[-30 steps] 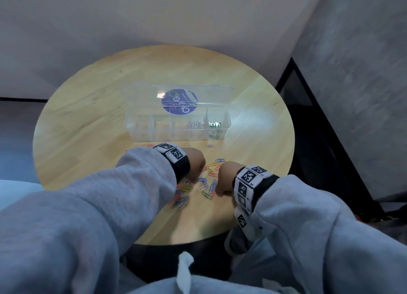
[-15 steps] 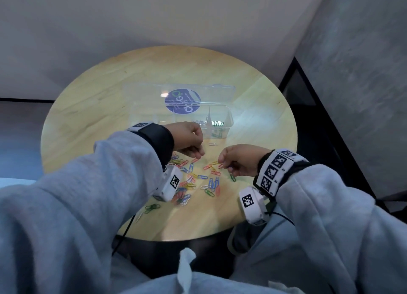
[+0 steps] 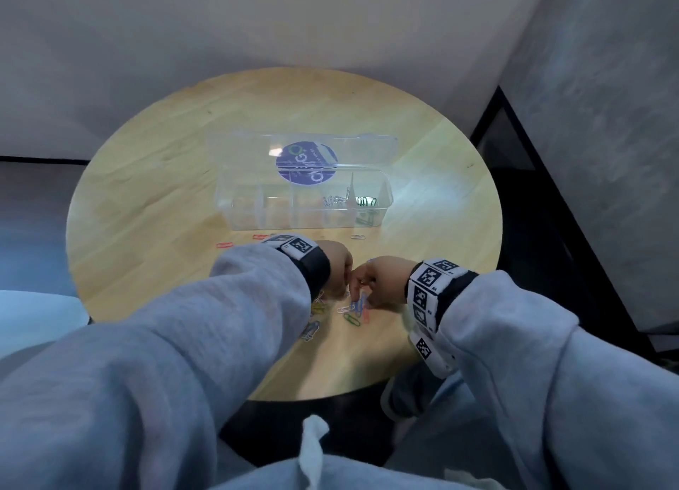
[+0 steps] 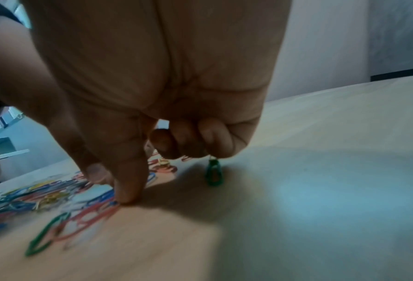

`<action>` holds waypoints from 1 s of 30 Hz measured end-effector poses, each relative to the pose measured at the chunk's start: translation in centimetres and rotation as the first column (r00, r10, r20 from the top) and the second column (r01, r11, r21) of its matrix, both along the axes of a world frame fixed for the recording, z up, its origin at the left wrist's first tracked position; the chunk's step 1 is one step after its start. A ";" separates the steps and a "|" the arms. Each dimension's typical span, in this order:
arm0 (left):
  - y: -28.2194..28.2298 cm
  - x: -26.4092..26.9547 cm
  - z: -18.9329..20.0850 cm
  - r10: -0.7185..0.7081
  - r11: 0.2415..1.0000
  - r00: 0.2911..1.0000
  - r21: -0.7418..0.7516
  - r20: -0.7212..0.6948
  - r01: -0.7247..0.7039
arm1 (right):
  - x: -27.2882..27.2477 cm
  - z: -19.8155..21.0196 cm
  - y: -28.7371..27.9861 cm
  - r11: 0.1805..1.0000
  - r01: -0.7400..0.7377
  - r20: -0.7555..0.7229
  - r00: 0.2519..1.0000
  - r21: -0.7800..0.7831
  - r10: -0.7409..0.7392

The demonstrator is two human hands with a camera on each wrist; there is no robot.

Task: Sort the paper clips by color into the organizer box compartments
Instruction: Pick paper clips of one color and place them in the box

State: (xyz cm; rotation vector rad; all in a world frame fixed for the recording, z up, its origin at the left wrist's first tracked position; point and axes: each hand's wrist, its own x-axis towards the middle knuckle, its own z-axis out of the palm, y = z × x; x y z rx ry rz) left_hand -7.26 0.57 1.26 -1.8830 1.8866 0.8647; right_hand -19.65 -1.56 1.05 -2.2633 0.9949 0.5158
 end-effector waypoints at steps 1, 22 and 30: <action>-0.1 -0.2 -0.3 -0.007 1.000 1.000 0.003 0.015 0.006 | 0.0 -0.1 -0.1 1.000 -0.010 0.008 1.000 -0.008 0.010; -0.2 4.2 2.3 0.544 0.799 0.537 0.204 -0.645 -0.565 | -1.2 1.9 -2.6 0.777 0.476 0.166 0.799 0.413 -0.578; -0.4 2.4 2.9 0.487 0.836 0.697 0.051 -0.526 -0.546 | -2.3 1.6 -2.8 0.416 0.630 0.137 0.443 0.656 -0.886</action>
